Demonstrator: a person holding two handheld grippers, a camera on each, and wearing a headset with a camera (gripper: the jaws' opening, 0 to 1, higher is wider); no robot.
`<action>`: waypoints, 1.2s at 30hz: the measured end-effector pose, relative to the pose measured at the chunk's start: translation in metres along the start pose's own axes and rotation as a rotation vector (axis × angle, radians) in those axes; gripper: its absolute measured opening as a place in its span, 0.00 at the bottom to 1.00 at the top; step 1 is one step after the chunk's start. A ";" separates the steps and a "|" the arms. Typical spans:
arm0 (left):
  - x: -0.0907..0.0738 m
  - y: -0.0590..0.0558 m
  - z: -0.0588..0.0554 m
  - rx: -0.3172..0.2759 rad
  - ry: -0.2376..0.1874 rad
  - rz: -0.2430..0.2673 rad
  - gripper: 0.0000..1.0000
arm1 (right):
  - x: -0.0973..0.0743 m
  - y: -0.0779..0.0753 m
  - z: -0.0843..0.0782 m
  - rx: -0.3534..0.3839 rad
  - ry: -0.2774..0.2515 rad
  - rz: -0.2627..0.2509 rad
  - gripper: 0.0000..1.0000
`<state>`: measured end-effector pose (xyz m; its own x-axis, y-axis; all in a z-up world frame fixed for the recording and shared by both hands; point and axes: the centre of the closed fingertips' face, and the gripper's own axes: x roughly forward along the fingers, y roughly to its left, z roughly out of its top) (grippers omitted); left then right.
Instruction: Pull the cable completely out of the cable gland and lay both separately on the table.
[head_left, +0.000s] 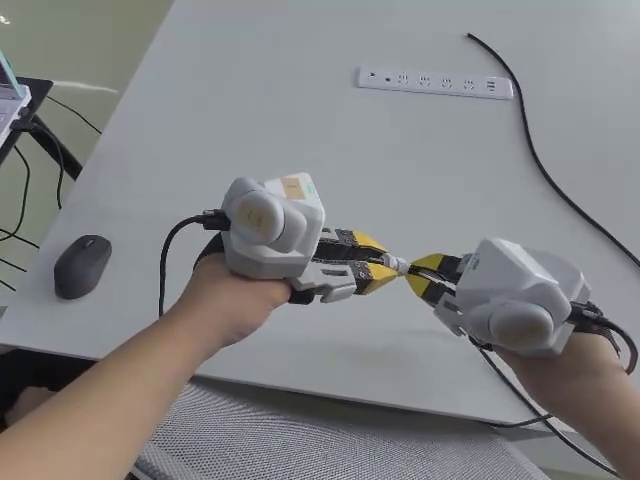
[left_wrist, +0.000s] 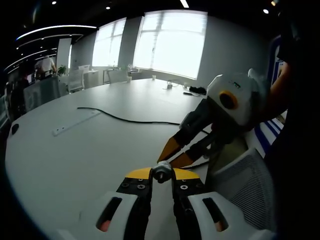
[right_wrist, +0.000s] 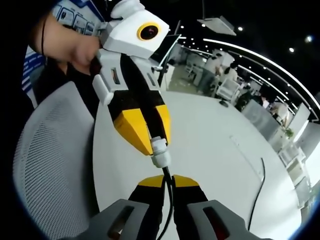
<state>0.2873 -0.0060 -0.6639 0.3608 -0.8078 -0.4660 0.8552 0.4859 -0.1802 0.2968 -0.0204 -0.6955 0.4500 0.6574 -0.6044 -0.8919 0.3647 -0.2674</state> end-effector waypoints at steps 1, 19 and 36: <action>0.000 0.000 0.001 0.000 -0.002 0.001 0.15 | -0.001 -0.001 -0.001 0.009 0.002 0.000 0.00; -0.008 0.004 0.012 -0.018 -0.052 0.006 0.15 | -0.010 -0.017 -0.047 0.204 0.115 -0.073 0.00; -0.007 0.002 0.002 0.002 -0.027 -0.019 0.15 | -0.014 -0.022 -0.044 0.252 0.129 -0.103 0.00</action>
<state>0.2869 -0.0003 -0.6586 0.3542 -0.8257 -0.4390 0.8629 0.4696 -0.1869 0.3078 -0.0668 -0.7139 0.5134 0.5251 -0.6787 -0.7954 0.5880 -0.1468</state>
